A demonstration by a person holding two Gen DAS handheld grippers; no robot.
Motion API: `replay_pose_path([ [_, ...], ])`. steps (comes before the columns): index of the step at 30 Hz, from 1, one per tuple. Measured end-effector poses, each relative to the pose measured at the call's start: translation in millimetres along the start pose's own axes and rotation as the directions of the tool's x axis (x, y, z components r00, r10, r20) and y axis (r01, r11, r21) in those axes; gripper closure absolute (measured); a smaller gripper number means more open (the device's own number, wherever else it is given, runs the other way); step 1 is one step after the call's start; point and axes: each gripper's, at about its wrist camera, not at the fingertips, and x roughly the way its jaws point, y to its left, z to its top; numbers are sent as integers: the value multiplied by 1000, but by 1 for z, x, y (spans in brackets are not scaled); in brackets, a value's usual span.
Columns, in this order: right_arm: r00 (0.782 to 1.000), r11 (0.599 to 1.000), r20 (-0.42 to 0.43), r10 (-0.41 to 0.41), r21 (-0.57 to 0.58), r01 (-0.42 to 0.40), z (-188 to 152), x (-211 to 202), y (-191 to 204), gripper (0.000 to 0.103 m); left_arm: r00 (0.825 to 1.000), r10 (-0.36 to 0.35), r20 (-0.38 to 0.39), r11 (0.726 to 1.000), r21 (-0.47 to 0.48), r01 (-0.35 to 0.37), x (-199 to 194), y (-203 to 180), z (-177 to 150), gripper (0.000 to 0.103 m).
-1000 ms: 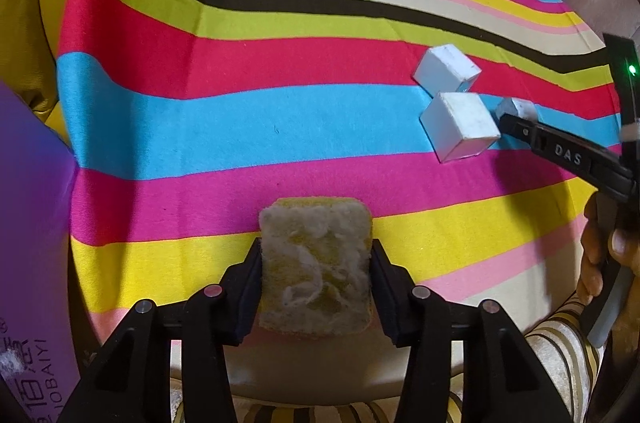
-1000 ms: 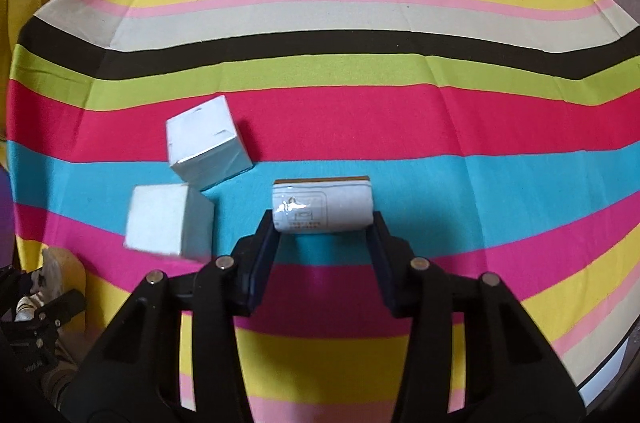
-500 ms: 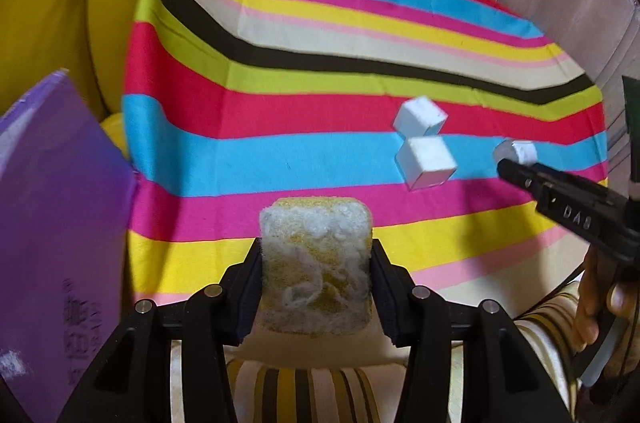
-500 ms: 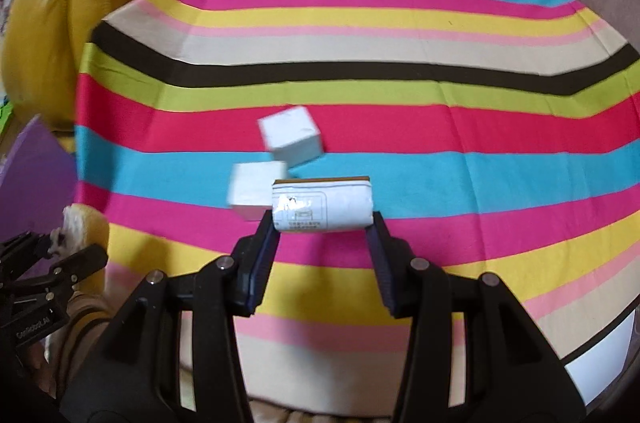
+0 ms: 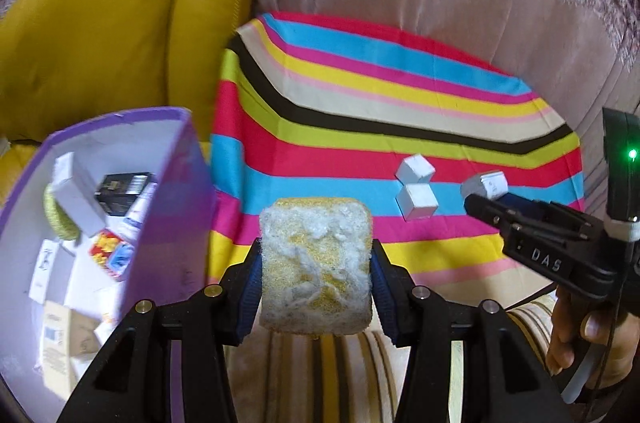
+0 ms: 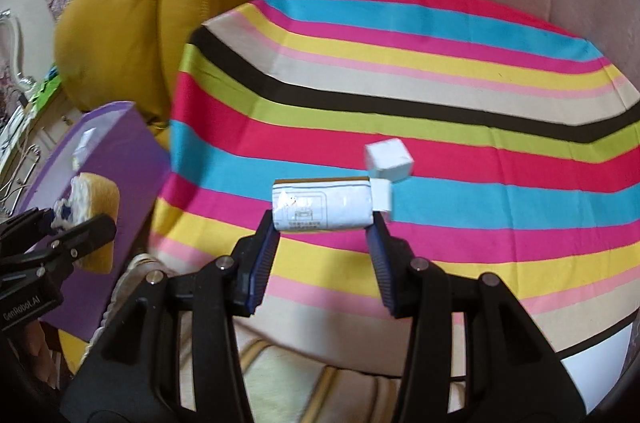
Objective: Organize objects
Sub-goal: 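Carry the loofah sponge and white roll into the storage box and release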
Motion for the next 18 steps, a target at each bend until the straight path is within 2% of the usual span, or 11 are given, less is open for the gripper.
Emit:
replay_pose_path([
  [10,995,990,42,94,-108,-89,12,-29,71,54,993,58,107,995,-85,-49,-63,48,-6,53],
  [18,984,962,46,175,-223,-160,22,-38,142,54,979,144,142,972,-206,-113,-92,110,-20,53],
])
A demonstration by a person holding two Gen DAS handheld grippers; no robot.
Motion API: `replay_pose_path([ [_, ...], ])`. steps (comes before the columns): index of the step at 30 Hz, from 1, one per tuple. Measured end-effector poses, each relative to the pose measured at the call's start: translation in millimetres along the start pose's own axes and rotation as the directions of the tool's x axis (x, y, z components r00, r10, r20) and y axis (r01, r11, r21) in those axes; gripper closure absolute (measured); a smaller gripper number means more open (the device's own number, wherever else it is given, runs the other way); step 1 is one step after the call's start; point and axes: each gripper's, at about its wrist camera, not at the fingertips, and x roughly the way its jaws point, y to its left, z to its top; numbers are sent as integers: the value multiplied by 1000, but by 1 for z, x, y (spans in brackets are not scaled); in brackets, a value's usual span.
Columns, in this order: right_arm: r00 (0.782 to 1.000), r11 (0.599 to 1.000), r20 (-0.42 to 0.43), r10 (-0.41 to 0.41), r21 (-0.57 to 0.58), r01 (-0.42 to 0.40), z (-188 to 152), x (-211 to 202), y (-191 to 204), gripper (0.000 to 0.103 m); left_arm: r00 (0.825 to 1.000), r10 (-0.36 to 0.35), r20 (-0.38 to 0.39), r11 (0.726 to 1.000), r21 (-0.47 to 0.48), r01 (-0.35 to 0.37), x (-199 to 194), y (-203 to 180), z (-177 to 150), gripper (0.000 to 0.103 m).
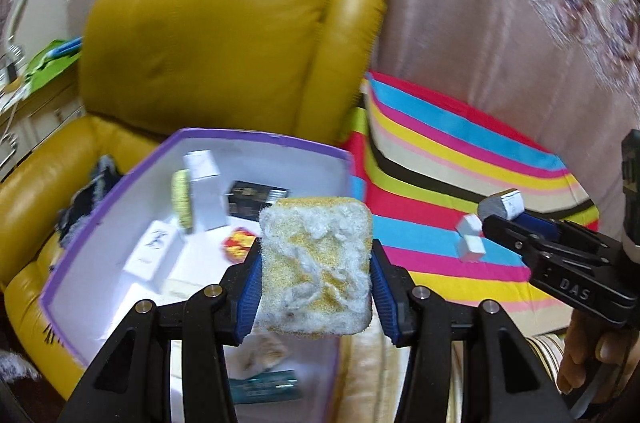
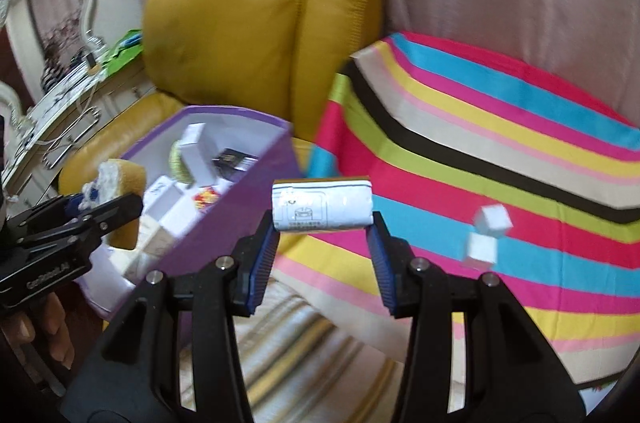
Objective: Organize objects
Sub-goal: 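Carry the loofah sponge and white roll into the storage box and release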
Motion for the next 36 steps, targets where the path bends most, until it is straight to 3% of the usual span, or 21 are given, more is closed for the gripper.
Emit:
replay_pose_path([
  [13,994,980,-60,95,-170,-104,8,40,106,54,996,90,-14,989,-114,-91,3,73,-12,53],
  [27,991,962,-102,84,-252,-108,-8,74,140,54,992,115,-51,979,-165,-122,12,103,-30,53],
  [32,993,963,-101,61,-254,-85,-9,77,138,31,991,114,-69,977,-171,-124,15,102,-31,52],
  [36,994,968,-86,60,-237,-79,-7,73,132,24,991,116,-74,975,-180,-127,14,102,-31,45],
])
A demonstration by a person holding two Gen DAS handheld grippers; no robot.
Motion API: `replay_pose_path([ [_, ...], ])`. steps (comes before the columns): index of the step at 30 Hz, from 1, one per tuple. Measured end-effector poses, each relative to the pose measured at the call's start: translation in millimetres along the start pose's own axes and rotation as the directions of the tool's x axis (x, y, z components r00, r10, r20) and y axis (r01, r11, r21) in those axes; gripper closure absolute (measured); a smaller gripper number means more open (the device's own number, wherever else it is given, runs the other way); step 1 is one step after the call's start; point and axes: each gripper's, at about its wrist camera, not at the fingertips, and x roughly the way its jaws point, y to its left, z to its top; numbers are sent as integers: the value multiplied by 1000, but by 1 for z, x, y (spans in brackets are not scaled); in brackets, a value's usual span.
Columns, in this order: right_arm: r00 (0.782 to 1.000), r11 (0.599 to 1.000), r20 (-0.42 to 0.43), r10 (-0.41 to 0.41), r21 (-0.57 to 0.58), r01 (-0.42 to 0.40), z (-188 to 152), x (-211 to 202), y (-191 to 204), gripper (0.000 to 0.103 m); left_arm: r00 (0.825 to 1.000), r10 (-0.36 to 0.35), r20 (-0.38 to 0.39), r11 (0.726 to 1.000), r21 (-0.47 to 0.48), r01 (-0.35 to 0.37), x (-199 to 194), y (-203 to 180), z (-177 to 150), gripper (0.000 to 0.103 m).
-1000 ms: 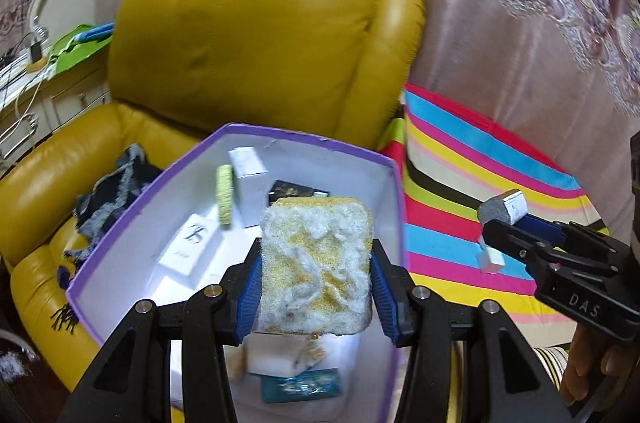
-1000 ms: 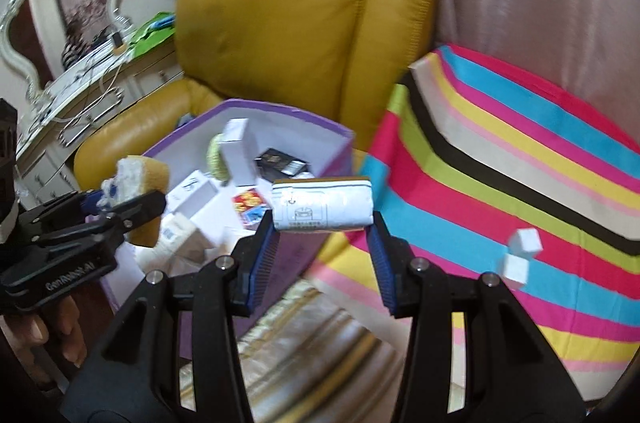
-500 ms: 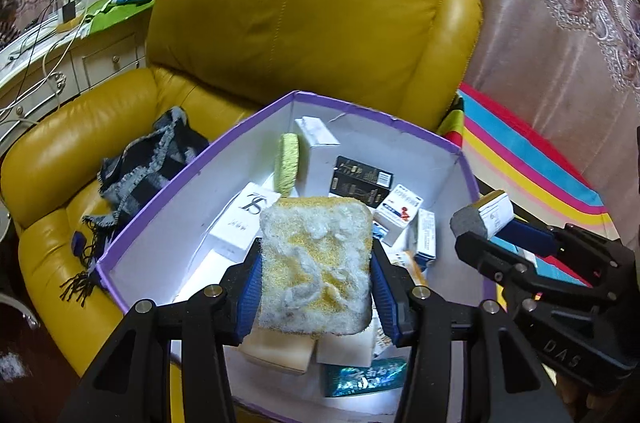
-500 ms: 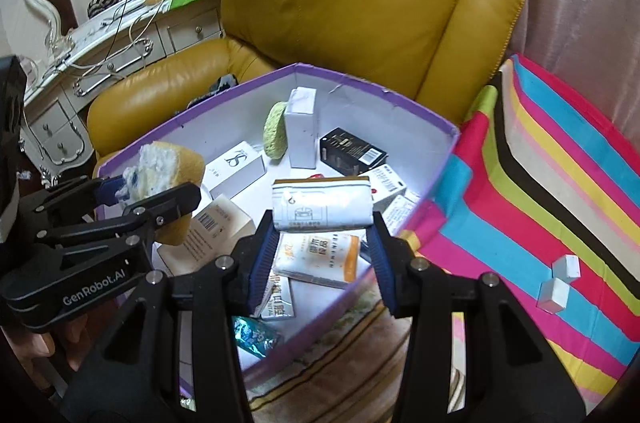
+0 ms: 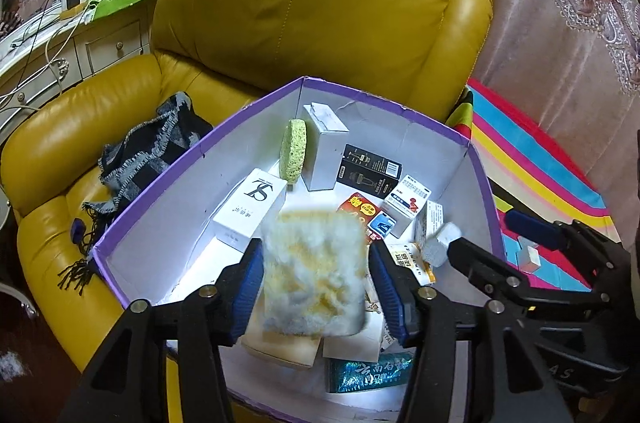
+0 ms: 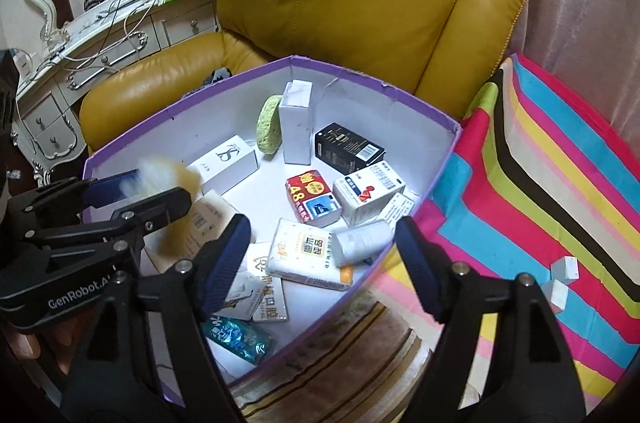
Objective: Organize objects
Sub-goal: 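Carry the loofah sponge and white roll into the storage box and release, then return both open tools to the cloth toward the two white cubes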
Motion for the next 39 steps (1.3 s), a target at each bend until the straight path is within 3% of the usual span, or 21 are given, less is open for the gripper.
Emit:
replay_pose_path([
  [3,1000,1000,7,-10,4,10,0,-3,-3,24,1000,14,-1,1000,2,-14,-1,-1,0,38],
  [15,999,999,32,-33,42,32,-10,-20,-24,21,1000,8,22,999,36,-9,-17,-20,4,34],
  [23,996,992,58,-68,114,61,-24,-41,-67,20,998,-18,64,993,117,11,-36,-69,11,32],
  [31,987,951,26,-158,272,145,-62,-58,-167,17,992,-114,46,949,302,95,-32,-169,12,30],
  [39,950,852,-104,-293,423,309,-120,-54,-294,17,976,-184,-114,878,428,215,28,-269,-10,29],
])
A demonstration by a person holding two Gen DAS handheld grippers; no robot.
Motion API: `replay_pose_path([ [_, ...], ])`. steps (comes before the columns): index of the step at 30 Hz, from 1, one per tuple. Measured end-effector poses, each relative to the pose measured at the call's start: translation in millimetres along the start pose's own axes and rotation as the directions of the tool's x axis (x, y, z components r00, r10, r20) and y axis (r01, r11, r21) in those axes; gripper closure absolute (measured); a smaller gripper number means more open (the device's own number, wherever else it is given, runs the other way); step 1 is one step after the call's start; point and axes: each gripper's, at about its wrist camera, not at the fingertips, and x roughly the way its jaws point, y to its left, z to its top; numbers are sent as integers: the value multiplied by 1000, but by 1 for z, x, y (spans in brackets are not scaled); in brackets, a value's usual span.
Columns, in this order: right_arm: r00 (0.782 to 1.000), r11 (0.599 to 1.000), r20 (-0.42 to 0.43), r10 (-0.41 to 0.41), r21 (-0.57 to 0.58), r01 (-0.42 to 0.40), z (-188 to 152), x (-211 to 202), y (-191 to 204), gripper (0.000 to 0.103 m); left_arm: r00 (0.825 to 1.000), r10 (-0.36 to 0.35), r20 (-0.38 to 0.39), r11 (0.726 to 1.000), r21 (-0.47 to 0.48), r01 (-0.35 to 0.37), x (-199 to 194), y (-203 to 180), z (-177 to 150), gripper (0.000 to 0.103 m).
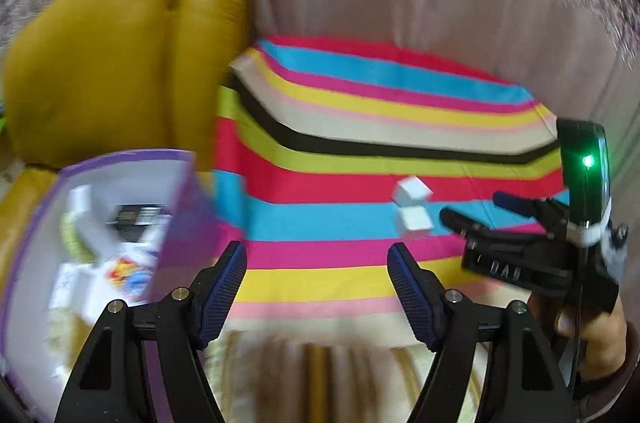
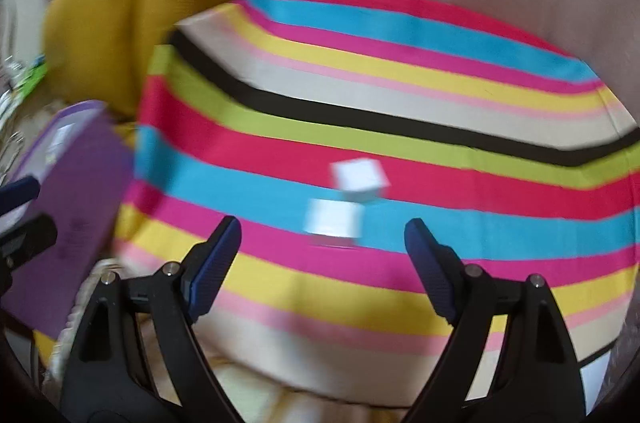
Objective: Organize objects
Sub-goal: 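Return both open tools to the cloth toward the two white cubes, then grasp one white cube box with the left tool while the right grasps the other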
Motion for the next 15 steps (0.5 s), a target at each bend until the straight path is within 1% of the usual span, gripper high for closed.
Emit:
replay_pose_path([
  [2,999,999,-20,-42,30,43,0,11,-28,17,997,-46,-68,999,25,48,34,-22,6,29],
  [3,997,997,-31,-65,47,67,1,17,-45,17,994,-62,-87,997,33,65,44,-29,7,29],
  [5,995,993,-46,-89,71,92,0,25,-68,17,985,-90,-144,994,51,98,75,-48,13,29],
  [7,992,989,-65,-105,95,111,-1,33,-91,17,976,-112,-188,991,47,123,102,-61,18,29],
  [9,991,986,-78,-110,119,119,-3,40,-110,17,962,-126,-243,990,28,136,131,-71,23,29],
  [11,991,985,-88,-103,129,114,-5,45,-121,17,943,-152,-296,987,1,159,158,-83,26,29],
  [14,991,985,-98,-96,137,109,-7,53,-132,17,928,-151,-342,987,-9,157,185,-98,25,29],
  [15,991,984,-101,-88,144,102,-8,56,-137,17,925,-148,-350,988,-15,152,193,-102,25,29],
])
